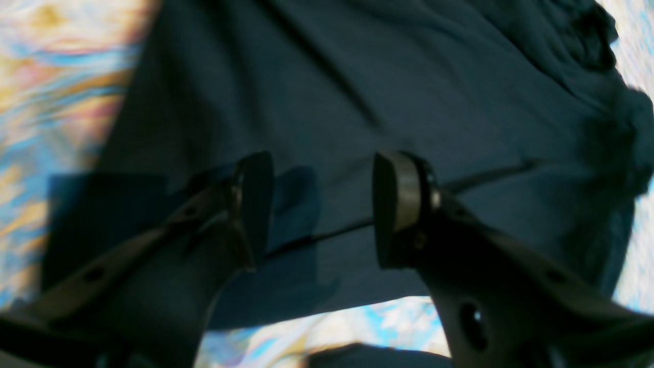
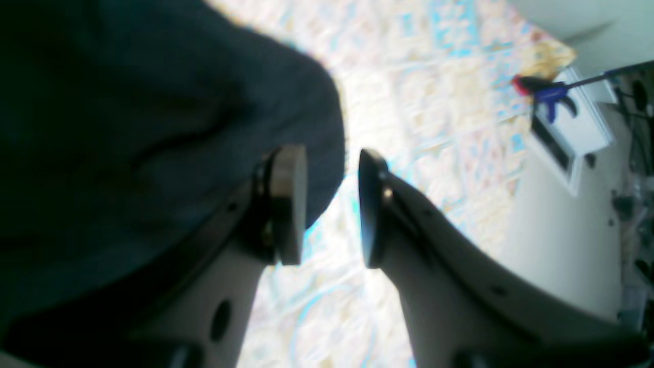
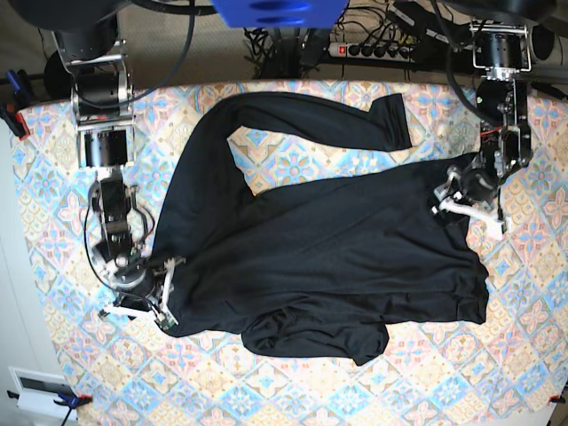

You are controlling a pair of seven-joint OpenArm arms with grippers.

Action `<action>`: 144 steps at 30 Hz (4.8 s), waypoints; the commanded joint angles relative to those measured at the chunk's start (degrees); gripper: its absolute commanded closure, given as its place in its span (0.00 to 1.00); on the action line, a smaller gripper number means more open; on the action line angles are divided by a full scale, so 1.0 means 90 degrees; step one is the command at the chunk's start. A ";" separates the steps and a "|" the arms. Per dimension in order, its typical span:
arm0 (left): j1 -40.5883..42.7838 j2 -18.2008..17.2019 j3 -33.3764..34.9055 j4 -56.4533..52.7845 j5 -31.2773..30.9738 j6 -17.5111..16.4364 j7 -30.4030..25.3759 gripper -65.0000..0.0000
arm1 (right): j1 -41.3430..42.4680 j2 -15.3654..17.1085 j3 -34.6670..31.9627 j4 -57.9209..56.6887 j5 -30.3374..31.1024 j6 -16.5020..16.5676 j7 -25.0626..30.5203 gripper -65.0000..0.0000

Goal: Layout the t-shirt on the table in an organized manner, then fold the t-shirt properly

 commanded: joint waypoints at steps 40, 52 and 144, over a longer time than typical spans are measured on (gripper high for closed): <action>0.0185 -0.0055 -0.0031 0.0183 -0.0092 -0.0087 0.0118 0.55 | -0.0449 -0.0023 0.1847 -0.1642 0.3773 -0.0020 -0.0880 0.58; 0.0185 -0.0055 -0.0061 0.0183 -0.0092 -0.0087 0.0098 0.55 | -0.0615 -0.0150 0.1847 -0.1642 0.3773 -0.0020 -0.0880 0.85; -0.1182 -0.0094 -0.0451 -0.1497 0.0396 -0.0077 0.0137 0.28 | -0.3331 0.0162 0.3986 0.1113 0.3744 -0.0029 -0.1622 1.00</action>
